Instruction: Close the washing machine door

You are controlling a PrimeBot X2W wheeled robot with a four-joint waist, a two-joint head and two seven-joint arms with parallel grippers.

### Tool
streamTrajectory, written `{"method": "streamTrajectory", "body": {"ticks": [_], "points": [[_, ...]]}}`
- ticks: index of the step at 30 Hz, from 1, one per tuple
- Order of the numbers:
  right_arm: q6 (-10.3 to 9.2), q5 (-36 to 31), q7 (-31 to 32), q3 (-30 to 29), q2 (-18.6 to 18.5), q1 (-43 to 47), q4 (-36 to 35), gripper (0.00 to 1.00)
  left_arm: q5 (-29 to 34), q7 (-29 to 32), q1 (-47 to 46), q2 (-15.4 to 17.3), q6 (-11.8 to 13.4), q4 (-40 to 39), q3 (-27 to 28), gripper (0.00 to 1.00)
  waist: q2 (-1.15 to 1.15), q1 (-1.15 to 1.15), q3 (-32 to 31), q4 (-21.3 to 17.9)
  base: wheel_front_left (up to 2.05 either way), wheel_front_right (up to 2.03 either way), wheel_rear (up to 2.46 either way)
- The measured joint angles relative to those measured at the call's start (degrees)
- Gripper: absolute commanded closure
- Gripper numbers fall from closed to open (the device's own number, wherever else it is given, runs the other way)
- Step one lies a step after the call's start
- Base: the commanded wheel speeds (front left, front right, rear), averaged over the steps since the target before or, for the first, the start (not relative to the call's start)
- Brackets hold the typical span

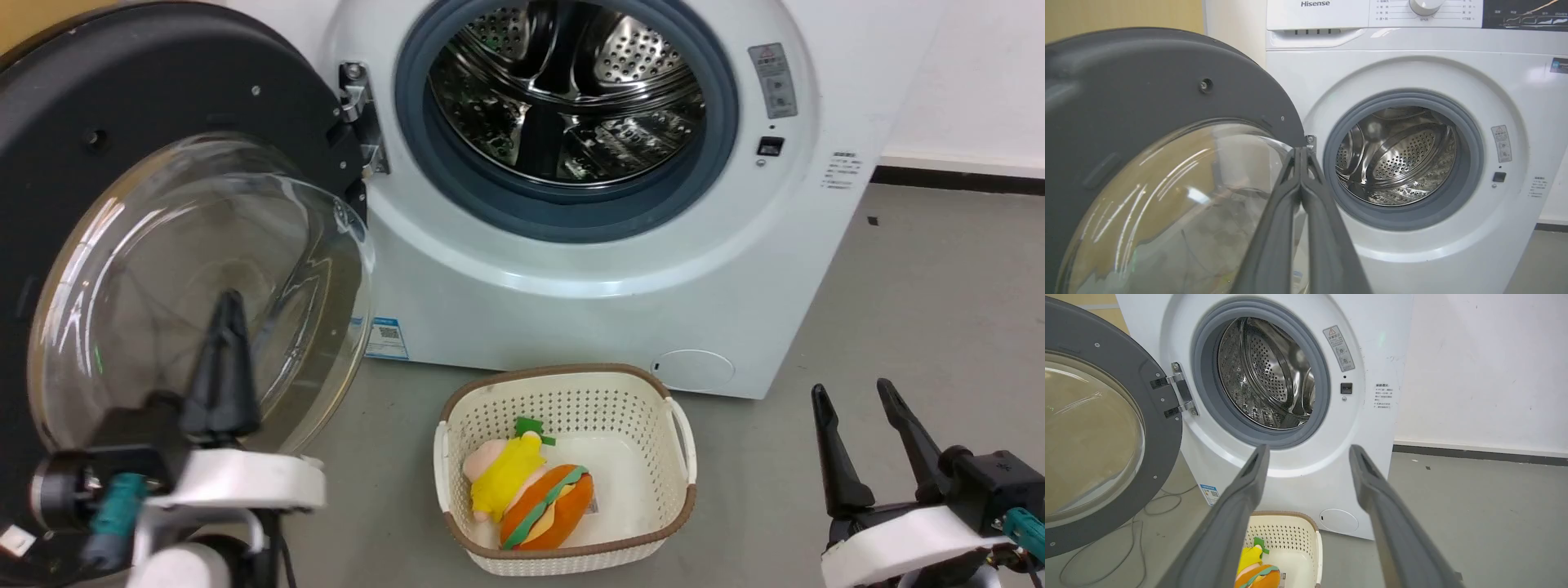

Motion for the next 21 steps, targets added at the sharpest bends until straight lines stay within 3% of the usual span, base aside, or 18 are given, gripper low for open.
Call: {"method": "streamTrajectory", "body": {"ticks": [11, 21], "points": [[0.00, 1.00, -1.43, -0.80, 0.00, 0.02, -0.21, 0.00, -6.56, -1.45, -7.65, 1.21, -3.63, -1.53, 10.14, 1.00, 0.00, 0.00, 1.28, 3.03, 0.00, 0.00, 0.00], [0.00, 2.43, -2.48, -1.51, 0.01, 0.03, -0.23, 0.00, -15.77, -2.22, -14.72, 7.21, -4.45, 3.31, 16.41, 1.00, 0.00, 0.00, 2.36, 6.14, 0.00, 0.00, 0.00]]}}
